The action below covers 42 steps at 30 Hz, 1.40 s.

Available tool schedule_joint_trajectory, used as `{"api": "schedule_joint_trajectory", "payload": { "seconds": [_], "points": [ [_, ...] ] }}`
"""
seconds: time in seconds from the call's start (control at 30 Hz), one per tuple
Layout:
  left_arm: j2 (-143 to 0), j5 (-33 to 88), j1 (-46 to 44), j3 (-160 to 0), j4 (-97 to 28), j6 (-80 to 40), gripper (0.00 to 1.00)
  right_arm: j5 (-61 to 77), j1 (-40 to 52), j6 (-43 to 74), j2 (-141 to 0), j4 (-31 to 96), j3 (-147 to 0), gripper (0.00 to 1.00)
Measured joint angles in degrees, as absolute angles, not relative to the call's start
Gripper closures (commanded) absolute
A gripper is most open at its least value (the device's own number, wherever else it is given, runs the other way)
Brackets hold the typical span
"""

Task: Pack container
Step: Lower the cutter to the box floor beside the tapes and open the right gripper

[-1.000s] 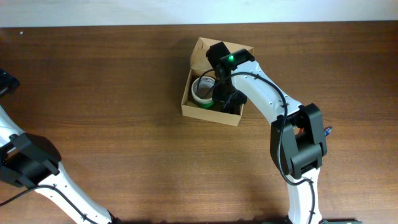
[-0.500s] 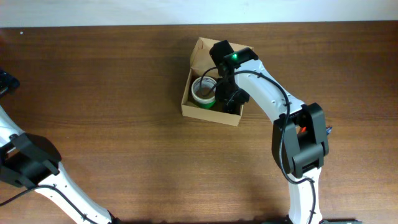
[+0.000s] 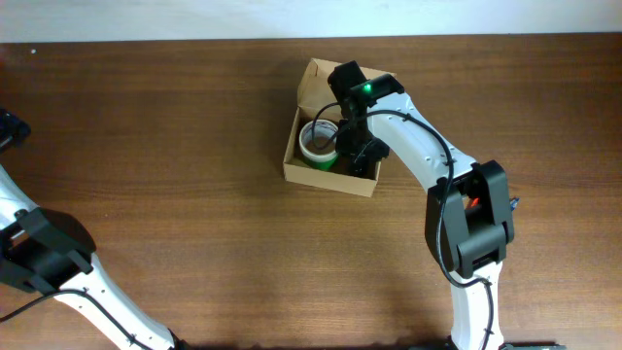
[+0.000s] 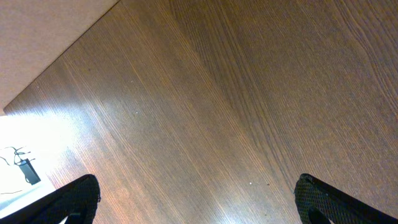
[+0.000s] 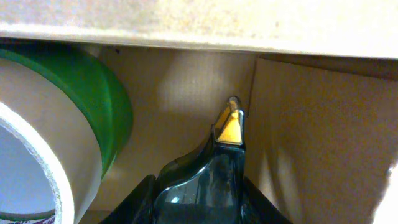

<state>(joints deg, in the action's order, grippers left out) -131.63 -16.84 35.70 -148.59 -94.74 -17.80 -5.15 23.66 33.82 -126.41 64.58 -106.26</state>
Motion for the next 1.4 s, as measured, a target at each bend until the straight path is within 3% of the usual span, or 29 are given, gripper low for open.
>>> {"api": "schedule_joint_trajectory", "payload": {
  "seconds": [0.7,0.83,1.2,1.4],
  "points": [
    [-131.63,-16.84,35.7,-148.59,-94.74,-17.8,0.0,-4.86,23.66,33.71,-126.5,62.39,-101.54,0.63],
    [-131.63,-16.84,35.7,-148.59,-94.74,-17.8,0.0,-4.64,23.66,33.61,-126.5,62.24,-101.54,0.45],
    [-131.63,-16.86,35.7,-148.59,-94.74,-17.8,0.0,-4.69,23.66,31.62,-126.58,62.78,-102.04,0.48],
    [-131.63,-16.86,35.7,-148.59,-94.72,-17.8,0.0,-6.52,23.66,30.74,-126.82,68.58,-109.69,0.51]
  ]
}}
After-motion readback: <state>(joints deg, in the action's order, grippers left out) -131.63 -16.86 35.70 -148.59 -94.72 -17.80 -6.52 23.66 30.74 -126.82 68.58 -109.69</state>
